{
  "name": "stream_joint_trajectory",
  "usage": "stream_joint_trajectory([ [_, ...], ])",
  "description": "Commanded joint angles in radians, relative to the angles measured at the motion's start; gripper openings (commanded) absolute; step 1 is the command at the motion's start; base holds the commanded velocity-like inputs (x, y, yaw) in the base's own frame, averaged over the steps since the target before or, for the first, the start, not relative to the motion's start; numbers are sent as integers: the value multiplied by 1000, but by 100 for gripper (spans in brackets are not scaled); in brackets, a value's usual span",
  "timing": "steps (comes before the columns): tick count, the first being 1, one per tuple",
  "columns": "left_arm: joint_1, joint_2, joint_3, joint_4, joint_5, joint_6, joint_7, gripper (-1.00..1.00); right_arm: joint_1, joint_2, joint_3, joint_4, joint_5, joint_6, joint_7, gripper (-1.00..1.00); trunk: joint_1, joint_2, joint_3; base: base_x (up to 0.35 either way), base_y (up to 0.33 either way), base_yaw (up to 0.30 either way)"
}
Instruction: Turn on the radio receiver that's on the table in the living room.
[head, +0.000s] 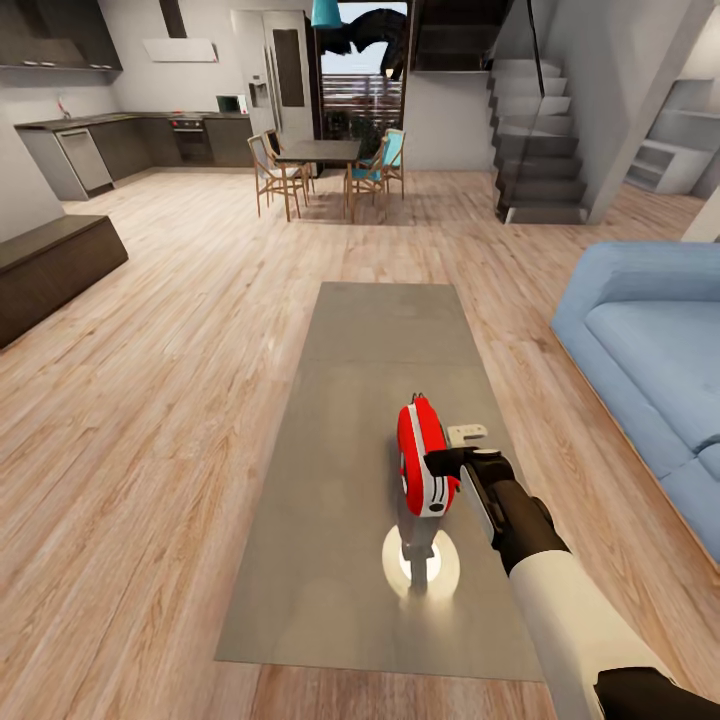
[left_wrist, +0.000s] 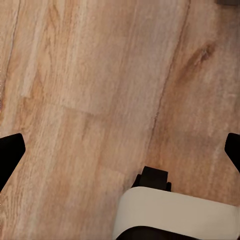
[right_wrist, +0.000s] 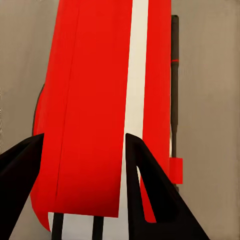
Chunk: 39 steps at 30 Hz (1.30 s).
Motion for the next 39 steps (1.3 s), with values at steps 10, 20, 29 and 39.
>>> stream_joint_trajectory([
  [10,0,0,0,1,-3,-1,0,100,0,0,0,0,0,0,0,-100,-38,70,31,0,0,0],
  [20,0,2,1,2,-7,-4,5,100,0,0,0,0,3,0,0,-100,-77,140,63,0,0,0],
  [29,0,2,2,2,-8,-1,2,100,0,0,0,0,3,0,1,-100,-111,203,91,0,0,0],
  [39,0,2,2,2,-8,-1,2,100,0,0,-3,0,3,0,0,-100,-150,273,122,0,0,0],
])
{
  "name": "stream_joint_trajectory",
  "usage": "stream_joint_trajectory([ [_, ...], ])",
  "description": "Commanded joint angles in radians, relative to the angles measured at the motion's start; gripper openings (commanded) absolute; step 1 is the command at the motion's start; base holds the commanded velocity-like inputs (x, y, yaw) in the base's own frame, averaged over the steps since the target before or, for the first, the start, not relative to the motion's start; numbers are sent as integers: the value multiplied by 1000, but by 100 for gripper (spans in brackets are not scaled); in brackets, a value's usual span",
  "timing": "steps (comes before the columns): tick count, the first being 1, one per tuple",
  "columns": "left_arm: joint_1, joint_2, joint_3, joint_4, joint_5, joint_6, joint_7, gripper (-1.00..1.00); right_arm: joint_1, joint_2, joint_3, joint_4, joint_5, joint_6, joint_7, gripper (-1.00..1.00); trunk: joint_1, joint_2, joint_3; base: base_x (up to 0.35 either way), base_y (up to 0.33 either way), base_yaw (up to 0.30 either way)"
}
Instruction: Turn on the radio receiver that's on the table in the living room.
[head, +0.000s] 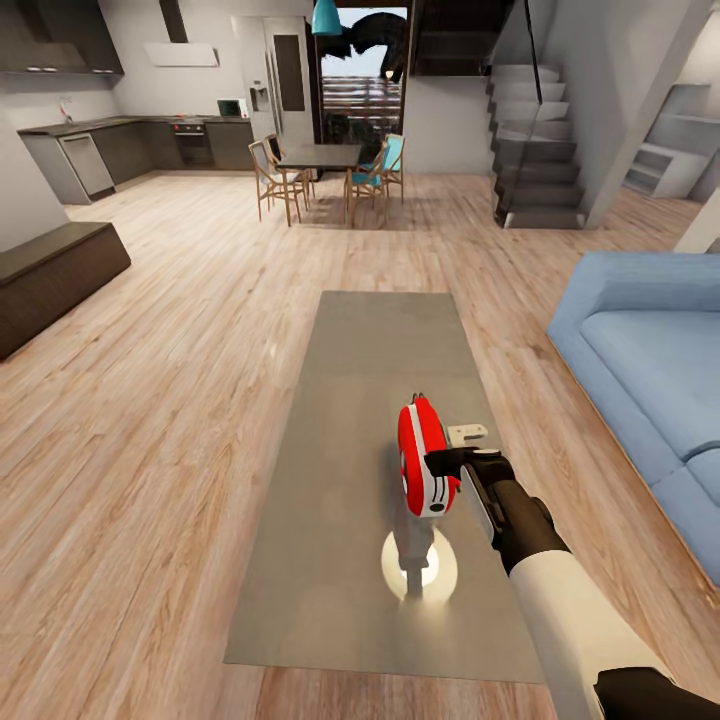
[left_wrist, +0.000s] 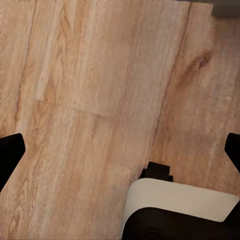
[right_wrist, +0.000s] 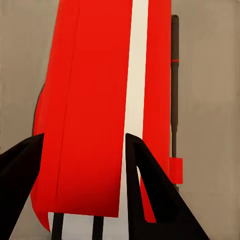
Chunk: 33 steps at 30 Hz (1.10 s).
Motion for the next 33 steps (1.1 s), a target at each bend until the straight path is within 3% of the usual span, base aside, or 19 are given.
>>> stream_joint_trajectory([
  [1,0,0,0,0,0,0,0,100,0,0,0,0,-1,0,0,-100,-4,7,3,0,0,0],
  [33,0,0,2,0,-2,-3,0,100,0,0,3,-2,-2,0,2,-100,-127,231,104,0,0,0],
])
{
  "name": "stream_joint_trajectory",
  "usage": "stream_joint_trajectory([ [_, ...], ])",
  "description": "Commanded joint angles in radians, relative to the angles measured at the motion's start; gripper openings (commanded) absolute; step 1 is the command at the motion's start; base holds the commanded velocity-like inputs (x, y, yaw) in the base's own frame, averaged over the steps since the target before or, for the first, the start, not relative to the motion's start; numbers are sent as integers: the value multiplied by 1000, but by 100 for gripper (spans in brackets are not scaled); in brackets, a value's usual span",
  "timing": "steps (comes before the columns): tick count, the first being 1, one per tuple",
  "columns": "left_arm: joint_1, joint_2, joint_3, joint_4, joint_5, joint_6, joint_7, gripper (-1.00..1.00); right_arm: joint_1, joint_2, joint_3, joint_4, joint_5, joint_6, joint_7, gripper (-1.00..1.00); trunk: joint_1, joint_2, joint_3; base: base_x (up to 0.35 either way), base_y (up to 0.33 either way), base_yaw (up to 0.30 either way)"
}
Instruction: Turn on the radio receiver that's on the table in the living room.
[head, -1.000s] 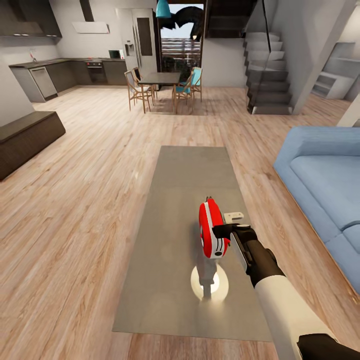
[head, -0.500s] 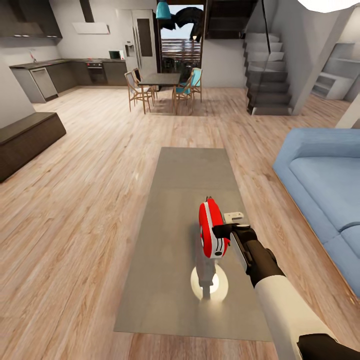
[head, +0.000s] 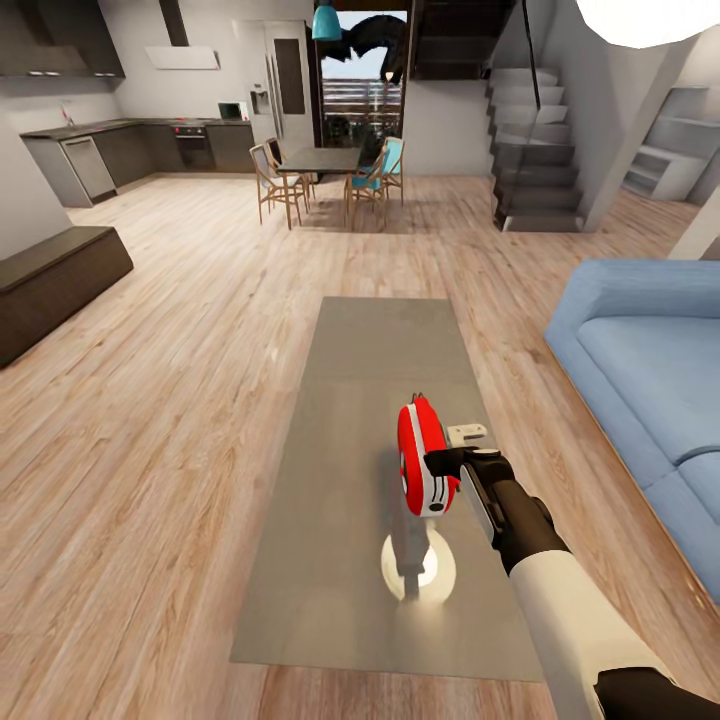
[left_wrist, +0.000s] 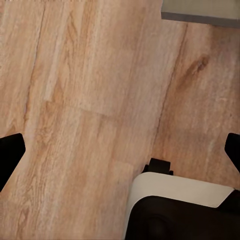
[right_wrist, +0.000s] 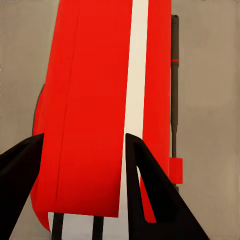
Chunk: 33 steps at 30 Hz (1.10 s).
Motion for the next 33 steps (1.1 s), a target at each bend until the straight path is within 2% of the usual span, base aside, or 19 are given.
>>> stream_joint_trajectory([
  [1,0,0,0,0,0,0,0,100,0,0,0,0,0,0,0,-100,-4,7,3,0,0,0],
  [4,0,1,0,0,1,1,0,100,0,0,1,0,-1,0,3,-100,-4,7,3,0,0,0],
  [7,0,1,0,0,3,3,0,100,0,0,1,0,-1,0,35,-100,-4,7,3,0,0,0],
  [11,0,0,0,0,2,3,8,100,0,-2,-2,0,1,1,174,-100,-4,7,3,0,0,0],
  [14,0,-5,-3,-1,0,5,10,100,0,-8,-5,0,6,2,314,-100,-4,7,3,0,0,0],
  [19,0,1,-3,-12,1,5,10,100,0,-19,1,1,13,0,437,-100,-4,7,3,0,0,0],
  [24,0,3,-3,-48,1,4,12,100,0,-34,3,3,45,-3,557,-100,-4,7,3,0,0,0],
  [30,0,4,-3,-80,0,3,12,100,0,-44,3,3,58,-4,613,-100,-4,7,3,0,0,0],
  [33,0,18,-3,-141,1,6,8,100,0,-48,3,3,58,-4,620,-100,-4,7,3,0,0,0],
])
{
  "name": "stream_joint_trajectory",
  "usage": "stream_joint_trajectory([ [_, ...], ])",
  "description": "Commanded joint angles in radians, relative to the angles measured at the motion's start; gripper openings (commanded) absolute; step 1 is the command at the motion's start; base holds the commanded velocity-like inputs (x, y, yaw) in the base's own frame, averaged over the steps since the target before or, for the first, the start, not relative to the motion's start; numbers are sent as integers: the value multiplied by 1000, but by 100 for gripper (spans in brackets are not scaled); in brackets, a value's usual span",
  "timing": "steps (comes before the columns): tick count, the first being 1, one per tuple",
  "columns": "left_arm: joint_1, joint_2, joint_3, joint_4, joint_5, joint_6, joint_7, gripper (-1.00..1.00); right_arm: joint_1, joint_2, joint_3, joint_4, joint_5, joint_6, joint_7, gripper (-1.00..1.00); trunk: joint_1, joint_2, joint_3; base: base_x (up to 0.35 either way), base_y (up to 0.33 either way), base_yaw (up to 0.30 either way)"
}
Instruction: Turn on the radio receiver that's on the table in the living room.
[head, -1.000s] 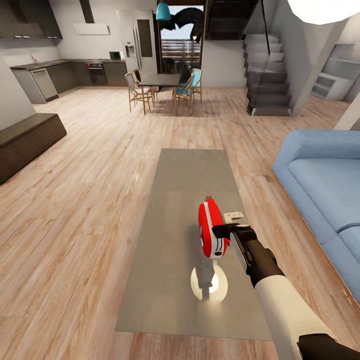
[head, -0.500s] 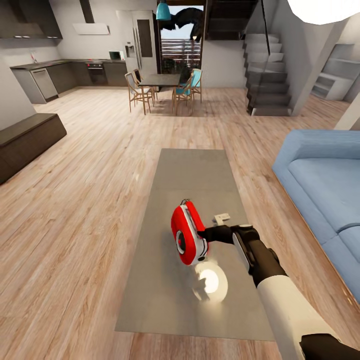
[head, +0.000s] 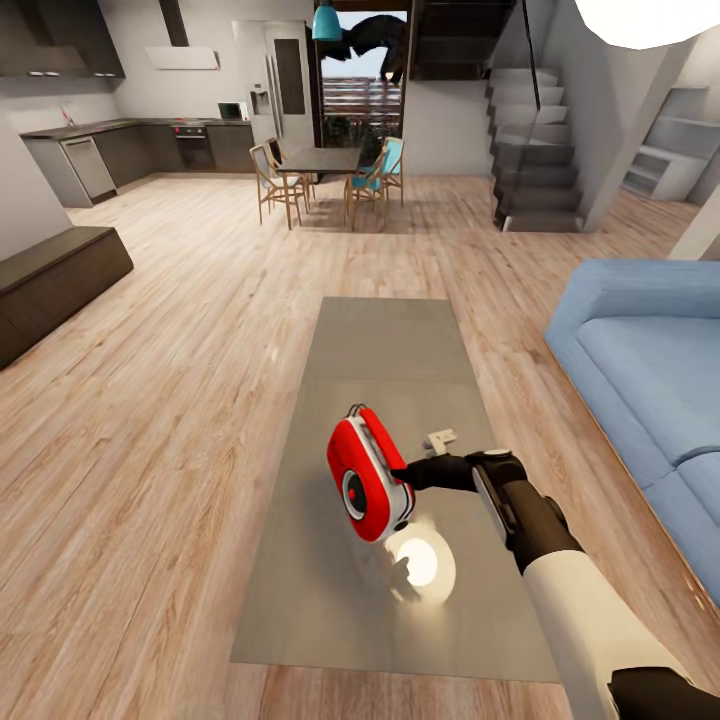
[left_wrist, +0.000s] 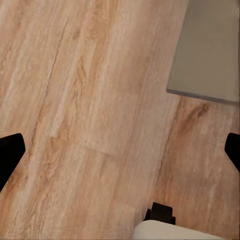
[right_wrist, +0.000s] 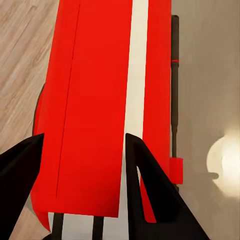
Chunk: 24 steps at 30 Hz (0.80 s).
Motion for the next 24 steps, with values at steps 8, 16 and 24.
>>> stream_joint_trajectory([
  [8,0,3,-3,-253,6,136,-9,100,0,-51,0,2,-13,2,184,-100,0,0,0,0,0,0],
  [16,0,-15,-13,-586,10,383,-84,-100,0,-88,0,2,-6,-9,363,-100,0,0,0,0,0,0],
  [24,0,-86,-92,-762,9,462,-199,-100,0,-90,0,2,-4,-10,442,-100,0,0,0,0,0,0],
])
